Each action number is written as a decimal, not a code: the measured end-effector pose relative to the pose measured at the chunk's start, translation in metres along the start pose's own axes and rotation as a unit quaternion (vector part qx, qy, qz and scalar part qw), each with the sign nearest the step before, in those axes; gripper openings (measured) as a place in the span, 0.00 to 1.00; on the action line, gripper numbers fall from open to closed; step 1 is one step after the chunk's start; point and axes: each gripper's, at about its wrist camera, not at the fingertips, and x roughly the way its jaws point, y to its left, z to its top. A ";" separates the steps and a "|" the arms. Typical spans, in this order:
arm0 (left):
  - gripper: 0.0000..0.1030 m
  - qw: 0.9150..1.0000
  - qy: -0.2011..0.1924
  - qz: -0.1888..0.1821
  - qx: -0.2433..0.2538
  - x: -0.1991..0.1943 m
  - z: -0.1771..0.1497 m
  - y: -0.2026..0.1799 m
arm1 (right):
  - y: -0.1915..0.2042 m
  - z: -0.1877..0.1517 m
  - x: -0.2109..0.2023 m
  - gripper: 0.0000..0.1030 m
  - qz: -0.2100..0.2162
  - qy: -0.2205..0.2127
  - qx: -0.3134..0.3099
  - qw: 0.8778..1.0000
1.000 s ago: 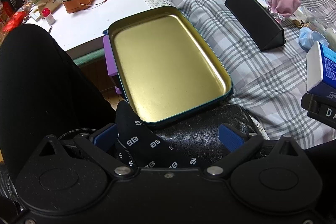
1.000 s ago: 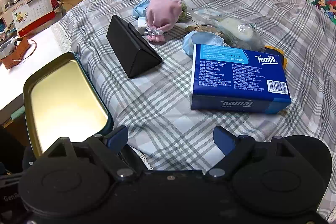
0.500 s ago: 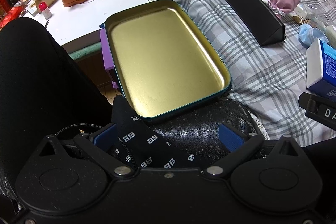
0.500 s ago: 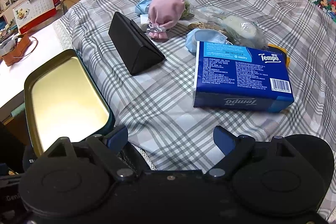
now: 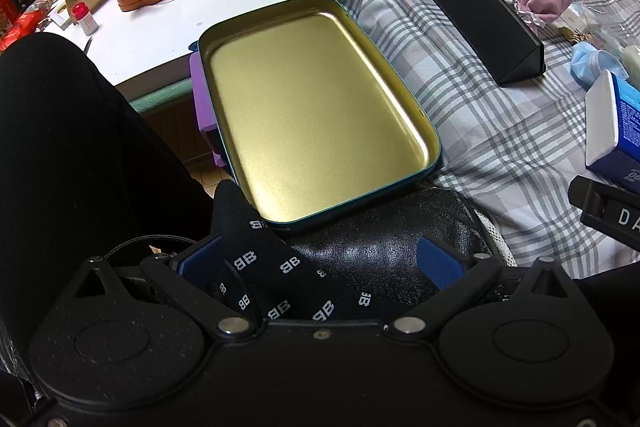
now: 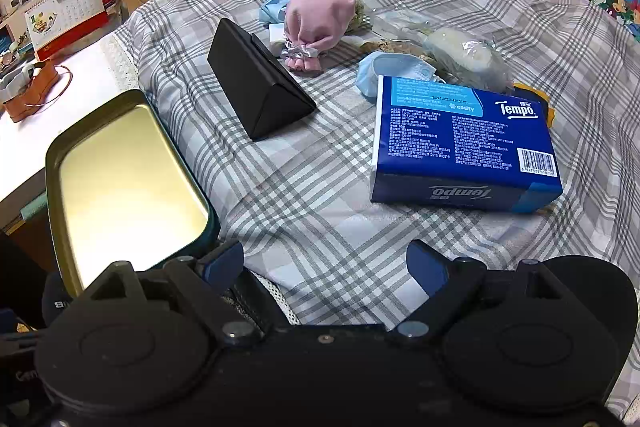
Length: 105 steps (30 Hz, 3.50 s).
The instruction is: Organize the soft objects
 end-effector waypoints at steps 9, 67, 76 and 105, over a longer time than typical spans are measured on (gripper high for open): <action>0.96 1.000 0.004 0.001 0.002 0.002 0.000 -0.001 | 0.000 0.000 0.002 0.86 0.005 0.006 0.001 1.000; 0.95 0.979 -0.065 -0.094 0.170 0.034 0.190 -0.146 | -0.196 0.165 0.055 0.82 -0.046 -0.033 0.278 0.959; 0.95 0.972 -0.063 -0.101 0.202 0.054 0.213 -0.180 | -0.247 0.176 0.091 0.83 -0.093 0.003 0.299 0.950; 0.83 0.959 0.014 -0.129 0.250 0.120 0.245 -0.257 | -0.171 0.233 0.195 0.84 -0.113 0.045 0.187 0.975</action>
